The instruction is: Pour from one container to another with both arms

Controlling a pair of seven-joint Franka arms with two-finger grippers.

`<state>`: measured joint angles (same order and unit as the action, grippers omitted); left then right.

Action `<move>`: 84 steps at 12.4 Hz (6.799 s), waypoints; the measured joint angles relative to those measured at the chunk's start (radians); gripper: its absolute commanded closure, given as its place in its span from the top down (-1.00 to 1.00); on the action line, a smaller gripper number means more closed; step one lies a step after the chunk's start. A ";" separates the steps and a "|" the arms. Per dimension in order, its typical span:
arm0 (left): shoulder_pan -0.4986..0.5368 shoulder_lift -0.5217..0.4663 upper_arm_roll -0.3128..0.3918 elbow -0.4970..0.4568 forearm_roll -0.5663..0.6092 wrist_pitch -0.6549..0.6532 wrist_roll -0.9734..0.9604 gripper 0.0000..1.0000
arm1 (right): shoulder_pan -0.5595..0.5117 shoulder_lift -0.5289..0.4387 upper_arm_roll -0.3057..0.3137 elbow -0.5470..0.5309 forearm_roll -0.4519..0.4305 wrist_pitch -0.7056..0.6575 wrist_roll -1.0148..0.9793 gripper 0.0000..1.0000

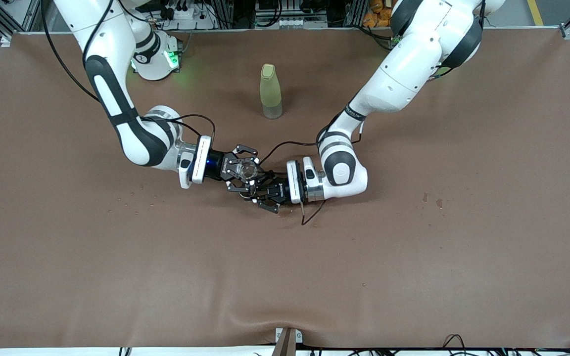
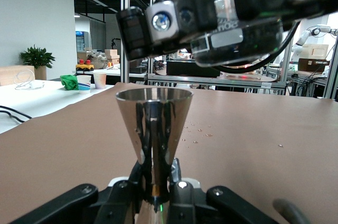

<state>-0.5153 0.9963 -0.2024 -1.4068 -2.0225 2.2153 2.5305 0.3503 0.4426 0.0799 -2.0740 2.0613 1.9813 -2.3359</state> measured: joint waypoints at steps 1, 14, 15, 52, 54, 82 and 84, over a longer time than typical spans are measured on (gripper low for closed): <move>0.000 0.000 0.000 0.000 0.000 0.000 0.000 -1.00 | 0.000 -0.003 0.000 0.001 0.000 -0.001 0.014 -1.00; 0.007 -0.002 0.000 0.000 0.000 0.000 0.000 -1.00 | 0.000 -0.055 0.000 -0.036 0.000 0.002 0.233 -1.00; 0.007 -0.002 0.000 0.000 0.000 0.000 0.000 -1.00 | 0.000 -0.059 0.000 -0.038 0.000 0.002 0.255 -1.00; 0.014 -0.036 -0.004 -0.057 0.000 -0.001 0.000 -1.00 | 0.011 -0.086 0.011 -0.058 -0.024 -0.006 1.035 -1.00; 0.015 -0.040 -0.006 -0.064 0.000 -0.001 0.000 -1.00 | 0.011 -0.088 0.011 -0.058 -0.024 -0.006 1.080 -1.00; 0.022 -0.078 -0.022 -0.106 0.000 -0.017 0.000 -1.00 | 0.006 -0.094 0.002 -0.054 -0.024 -0.059 1.580 -1.00; 0.024 -0.085 -0.030 -0.110 0.000 -0.017 0.000 -1.00 | 0.005 -0.095 -0.001 -0.042 -0.054 -0.066 1.534 -1.00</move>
<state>-0.4917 0.9115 -0.2321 -1.5166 -2.0225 2.1978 2.5308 0.3555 0.3476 0.0792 -2.1163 2.0068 1.9151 -0.8017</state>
